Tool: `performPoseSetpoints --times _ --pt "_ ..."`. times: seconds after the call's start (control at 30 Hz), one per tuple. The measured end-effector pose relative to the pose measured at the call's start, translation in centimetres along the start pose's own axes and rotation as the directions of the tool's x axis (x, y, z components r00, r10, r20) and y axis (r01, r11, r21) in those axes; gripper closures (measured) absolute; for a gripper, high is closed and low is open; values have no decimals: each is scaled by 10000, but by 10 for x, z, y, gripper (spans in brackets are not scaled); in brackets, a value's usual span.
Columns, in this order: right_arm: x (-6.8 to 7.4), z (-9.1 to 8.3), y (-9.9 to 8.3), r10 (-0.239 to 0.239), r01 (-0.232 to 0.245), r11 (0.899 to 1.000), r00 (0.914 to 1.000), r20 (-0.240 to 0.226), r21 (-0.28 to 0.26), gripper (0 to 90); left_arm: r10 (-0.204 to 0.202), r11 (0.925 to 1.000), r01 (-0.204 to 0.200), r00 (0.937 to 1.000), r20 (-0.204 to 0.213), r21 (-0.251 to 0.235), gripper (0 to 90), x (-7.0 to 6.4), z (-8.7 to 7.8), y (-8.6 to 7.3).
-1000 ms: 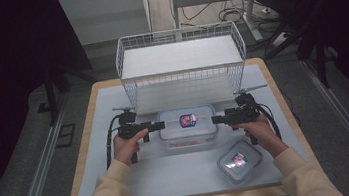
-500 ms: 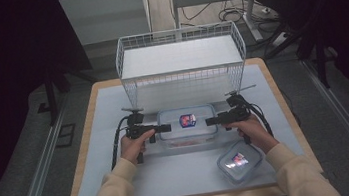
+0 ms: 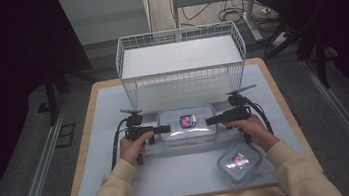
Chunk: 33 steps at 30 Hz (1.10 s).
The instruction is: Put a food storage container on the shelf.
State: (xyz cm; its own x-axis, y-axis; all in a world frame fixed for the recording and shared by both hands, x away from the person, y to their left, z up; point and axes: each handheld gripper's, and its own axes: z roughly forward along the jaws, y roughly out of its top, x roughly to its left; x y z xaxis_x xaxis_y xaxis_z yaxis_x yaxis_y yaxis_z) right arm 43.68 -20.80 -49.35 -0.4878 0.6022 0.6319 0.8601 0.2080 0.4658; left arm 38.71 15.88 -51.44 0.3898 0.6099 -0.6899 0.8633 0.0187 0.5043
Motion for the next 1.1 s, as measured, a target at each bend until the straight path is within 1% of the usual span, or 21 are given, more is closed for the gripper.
performPoseSetpoints --times 0.1,0.13,0.2,0.27,0.33,0.37,0.4,0.43,0.47,0.5,0.57,0.67,0.77,0.8,0.97,1.03,1.1 --pt "2 -4 -2 16 -16 10000 10000 2 -90 382 33 10000 -33 10000 -43 -65 365 -2 -2 -1" --pt "2 -5 -2 85 -85 9999 10000 -24 -137 395 52 9998 -54 10000 -79 -200 374 -3 -4 -3" --pt "3 -7 -5 233 -236 9993 9997 -100 -285 418 137 9995 -139 9999 -87 -284 389 -5 -6 -5" --pt "3 -9 -7 185 -193 9990 9996 -201 -401 438 155 9989 -158 9999 -61 -432 407 -6 -8 -8" --pt "4 -11 -9 226 -240 9983 9994 -267 -535 448 148 9987 -151 9999 -67 -478 418 -7 -9 -9" --pt "5 -11 -11 194 -209 9980 9995 -249 -594 450 159 9983 -162 9998 -70 -564 422 -8 -9 -10" --pt "5 -12 -12 132 -147 9978 9996 -231 -645 456 239 9974 -247 9996 -124 -677 425 -9 -10 -12" --pt "5 -12 -12 132 -147 9978 9996 -231 -645 456 239 9974 -247 9996 -124 -677 432 -9 -10 -12" --pt "7 -14 -13 134 -154 9968 9996 -258 -787 480 397 9961 -404 9992 -103 -783 448 -11 -13 -12" --pt "7 -15 -13 98 -122 9962 9996 -282 -862 484 472 9953 -481 9988 -127 -840 458 -11 -13 -13" --pt "9 -16 -13 -173 155 9949 9997 -173 -996 486 526 9945 -543 9984 -207 -896 461 -13 -14 -13" --pt "10 -16 -14 -176 157 9946 9997 -177 -1025 486 519 9935 -538 9984 -220 -1004 461 -13 -14 -14" --pt "12 -17 -15 -320 306 9930 9994 -110 -1143 491 555 9928 -576 9982 -232 -1046 462 -13 -14 -15" --pt "13 -18 -15 -387 372 9923 9992 -109 -1178 492 624 9916 -648 9977 -246 -1122 463 -15 -15 -14" --pt "20 -23 -13 -813 802 9862 9967 -12 -1446 491 909 9869 -943 9953 -320 -1311 463 -22 -20 -12" --pt "24 -27 -12 -1049 1046 9822 9945 64 -1562 491 932 9860 -962 9952 -288 -1361 465 -23 -21 -11" --pt "28 -30 -11 -1216 1222 9784 9925 138 -1665 491 1073 9827 -1101 9939 -270 -1489 465 -28 -24 -9"
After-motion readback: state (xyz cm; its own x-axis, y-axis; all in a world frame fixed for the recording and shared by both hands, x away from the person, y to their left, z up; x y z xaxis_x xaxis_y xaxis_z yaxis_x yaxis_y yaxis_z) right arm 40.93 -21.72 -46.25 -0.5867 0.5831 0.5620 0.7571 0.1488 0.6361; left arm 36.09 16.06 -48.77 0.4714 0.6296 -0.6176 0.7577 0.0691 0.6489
